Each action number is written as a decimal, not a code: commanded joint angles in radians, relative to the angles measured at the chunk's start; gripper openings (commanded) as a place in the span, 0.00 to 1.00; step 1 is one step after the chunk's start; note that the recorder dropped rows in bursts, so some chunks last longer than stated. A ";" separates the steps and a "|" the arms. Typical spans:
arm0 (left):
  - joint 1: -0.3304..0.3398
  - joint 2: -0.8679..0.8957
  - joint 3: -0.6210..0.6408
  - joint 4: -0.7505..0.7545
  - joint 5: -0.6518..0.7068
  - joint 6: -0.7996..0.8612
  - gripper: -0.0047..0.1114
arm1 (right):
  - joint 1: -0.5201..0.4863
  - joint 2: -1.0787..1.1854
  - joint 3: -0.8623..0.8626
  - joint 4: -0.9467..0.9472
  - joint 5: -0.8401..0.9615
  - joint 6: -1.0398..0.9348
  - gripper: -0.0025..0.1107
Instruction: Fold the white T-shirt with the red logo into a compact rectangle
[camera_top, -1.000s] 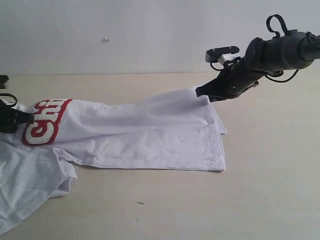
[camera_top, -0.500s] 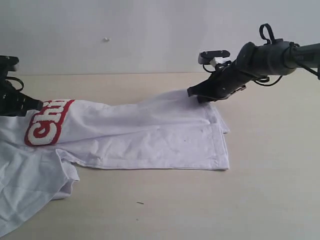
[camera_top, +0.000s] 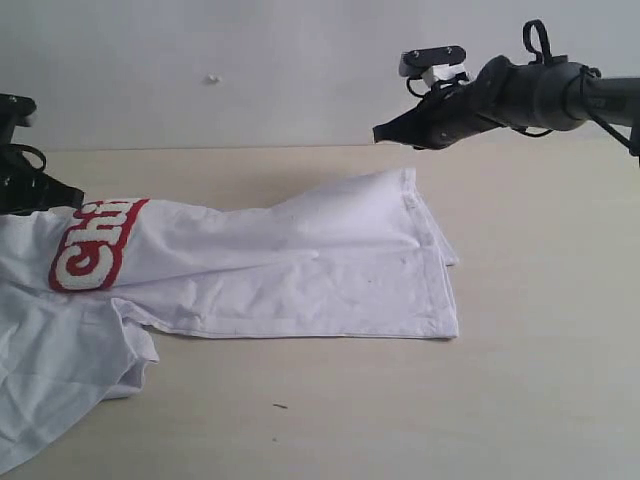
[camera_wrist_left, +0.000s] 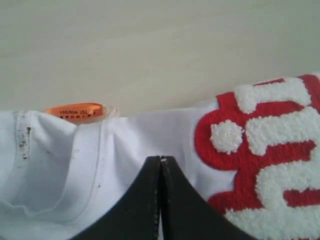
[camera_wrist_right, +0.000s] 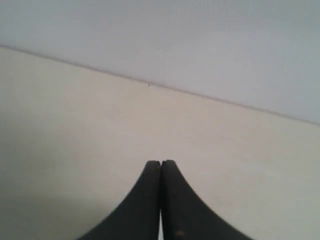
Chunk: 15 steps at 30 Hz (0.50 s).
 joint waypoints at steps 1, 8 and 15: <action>-0.004 -0.011 -0.019 -0.010 -0.029 0.045 0.04 | -0.001 -0.003 -0.052 0.000 0.090 -0.011 0.09; -0.004 -0.031 -0.054 -0.067 0.071 0.049 0.10 | -0.069 -0.001 -0.099 -0.034 0.371 0.058 0.42; -0.006 -0.040 -0.065 -0.071 0.165 0.068 0.20 | -0.081 0.065 -0.099 0.104 0.480 -0.078 0.36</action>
